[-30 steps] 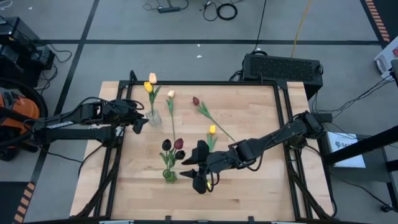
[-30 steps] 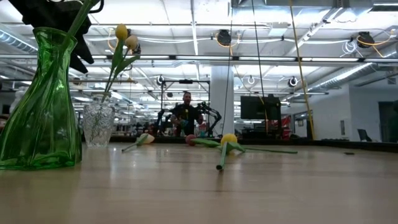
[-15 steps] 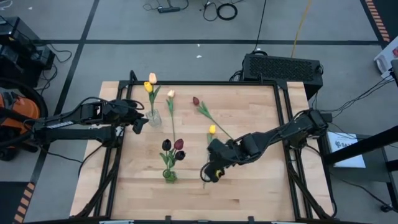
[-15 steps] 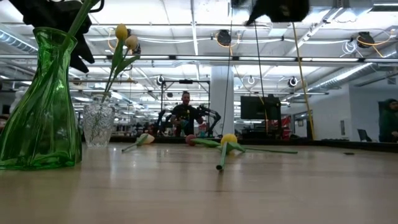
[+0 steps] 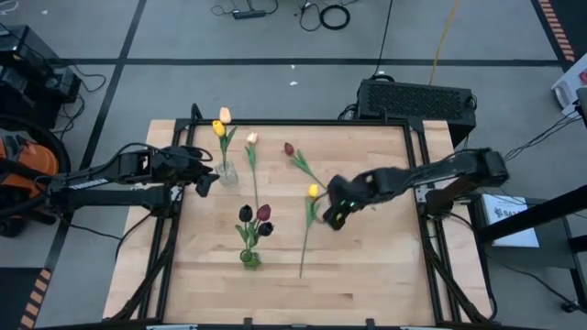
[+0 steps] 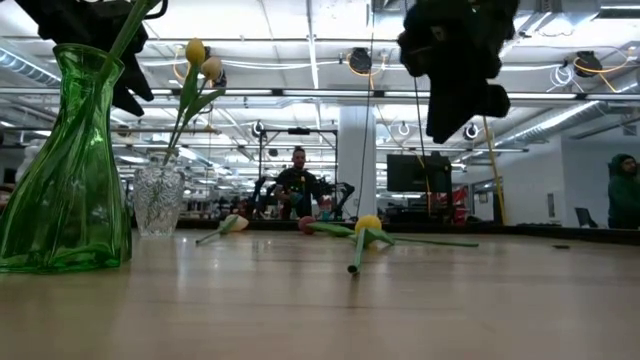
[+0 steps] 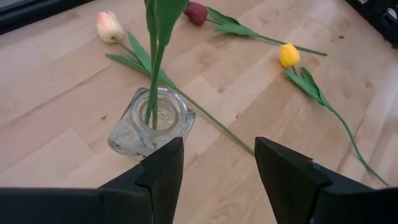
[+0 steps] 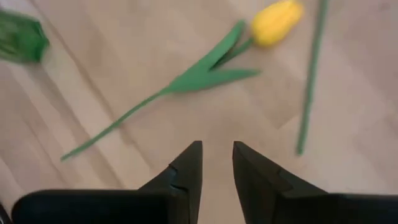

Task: Sort flowers into vase by color
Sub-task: Put the orange tulip into the transparent vase

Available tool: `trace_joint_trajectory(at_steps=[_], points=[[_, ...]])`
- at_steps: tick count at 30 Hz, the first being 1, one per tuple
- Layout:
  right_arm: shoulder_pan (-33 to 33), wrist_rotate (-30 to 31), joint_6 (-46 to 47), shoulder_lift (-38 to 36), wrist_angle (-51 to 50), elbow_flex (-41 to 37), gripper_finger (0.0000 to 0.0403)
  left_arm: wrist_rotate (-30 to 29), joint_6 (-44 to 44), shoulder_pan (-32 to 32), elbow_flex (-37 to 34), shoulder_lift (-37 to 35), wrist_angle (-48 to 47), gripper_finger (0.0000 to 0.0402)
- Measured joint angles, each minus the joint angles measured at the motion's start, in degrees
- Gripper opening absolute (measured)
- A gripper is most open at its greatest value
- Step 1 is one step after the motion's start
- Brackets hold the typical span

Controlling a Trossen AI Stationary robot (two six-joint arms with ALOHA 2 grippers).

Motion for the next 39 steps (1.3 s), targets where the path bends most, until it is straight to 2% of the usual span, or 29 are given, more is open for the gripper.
trace_joint_trajectory(at_steps=[4, 8, 13, 17, 20, 24, 27, 36, 39], points=[[-6.68, 0.01, -5.33, -7.52, 5.04, -8.44, 0.0078, -0.51, 0.0, 0.0, 0.0, 0.01, 0.0, 0.0206], [-13.76, -0.03, -12.17, -12.34, 7.0, -13.03, 0.0081, -1.5, 0.01, 0.0, 0.0, 0.01, 0.89, 0.0206], [-21.13, -0.75, -19.06, -12.61, 8.75, -14.18, 0.0082, -2.33, 0.03, -0.01, 0.0, 0.01, 1.09, 0.0206], [-25.31, -7.36, -23.56, -10.08, 16.39, -14.16, 0.0082, -6.16, 0.04, 0.0, 0.0, 0.02, 1.12, 0.0206], [-27.0, -8.92, -26.09, -8.07, 22.57, -14.08, 0.0082, -8.81, 0.04, 0.0, 0.0, 0.04, 1.12, 0.0206], [-28.5, -8.7, -29.17, -5.3, 26.37, -14.1, 0.0082, -8.69, 0.0, 0.0, 0.0, 0.06, 1.74, 0.0206], [-29.03, -8.81, -29.67, -3.61, 26.47, -14.1, 0.0082, -6.25, -1.24, -0.01, 0.02, 0.95, 4.62, 0.0206], [-29.15, -8.89, -31.51, 0.07, 25.99, -14.12, 0.0082, -5.47, -5.38, -0.04, 0.02, 8.52, 7.37, 0.0206], [-29.19, -8.89, -31.5, 0.57, 26.55, -14.12, 0.0082, -3.47, -6.03, -0.05, 0.02, 11.59, 8.14, 0.0206]])
